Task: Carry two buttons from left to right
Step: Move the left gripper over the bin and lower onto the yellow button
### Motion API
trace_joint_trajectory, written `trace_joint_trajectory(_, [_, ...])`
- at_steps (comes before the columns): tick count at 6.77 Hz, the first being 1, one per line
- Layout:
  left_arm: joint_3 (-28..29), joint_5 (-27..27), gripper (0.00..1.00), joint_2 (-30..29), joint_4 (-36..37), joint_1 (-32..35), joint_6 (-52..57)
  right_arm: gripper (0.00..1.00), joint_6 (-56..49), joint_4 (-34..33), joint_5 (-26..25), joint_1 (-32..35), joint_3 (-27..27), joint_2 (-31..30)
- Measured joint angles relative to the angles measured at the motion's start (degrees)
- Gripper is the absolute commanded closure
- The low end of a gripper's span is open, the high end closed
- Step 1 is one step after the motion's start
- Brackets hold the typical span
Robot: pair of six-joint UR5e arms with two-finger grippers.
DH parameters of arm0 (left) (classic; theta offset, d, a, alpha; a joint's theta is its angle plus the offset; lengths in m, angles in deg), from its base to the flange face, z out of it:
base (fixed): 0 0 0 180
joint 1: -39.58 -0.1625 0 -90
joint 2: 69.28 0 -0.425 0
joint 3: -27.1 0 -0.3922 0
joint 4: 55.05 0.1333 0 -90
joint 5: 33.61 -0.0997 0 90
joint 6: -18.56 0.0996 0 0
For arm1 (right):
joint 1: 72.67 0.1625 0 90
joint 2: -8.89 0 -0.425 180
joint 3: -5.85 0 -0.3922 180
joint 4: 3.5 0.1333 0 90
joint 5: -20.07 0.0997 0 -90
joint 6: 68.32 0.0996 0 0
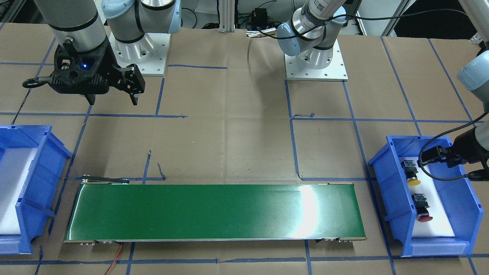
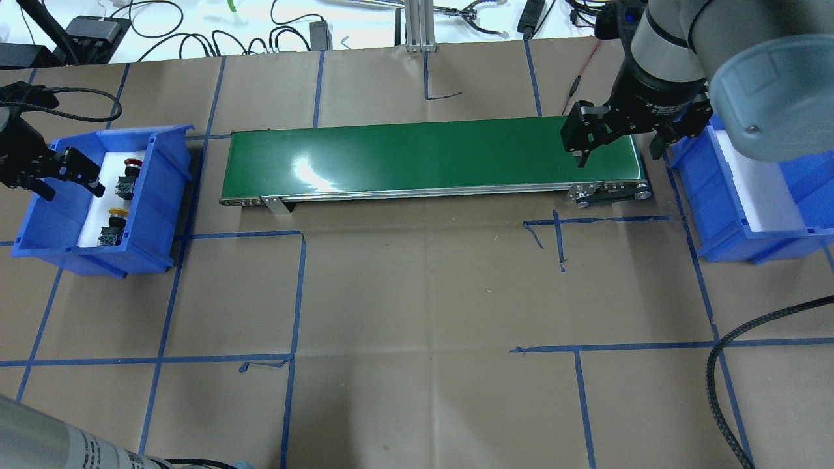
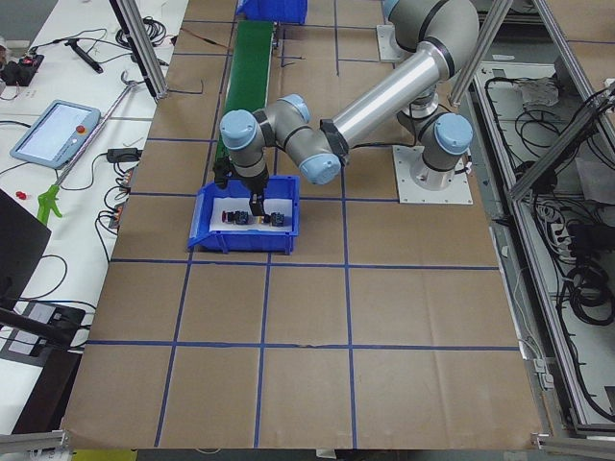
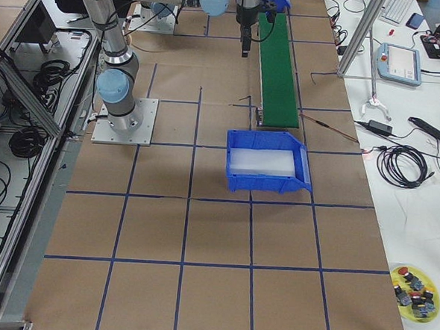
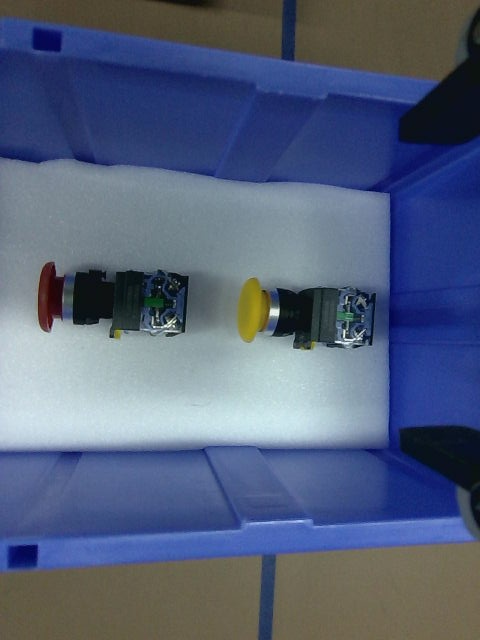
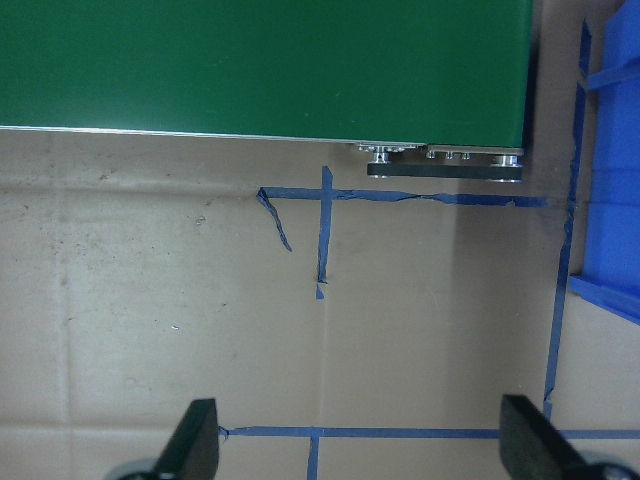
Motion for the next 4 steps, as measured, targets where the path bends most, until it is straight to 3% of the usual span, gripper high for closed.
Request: trace_joint_trajectory(4, [-7.1, 0.0, 0.01, -1.3, 9.4, -0.3, 1.9, 0.0, 0.0, 0.0, 0.0, 0.0, 0.0, 0.3])
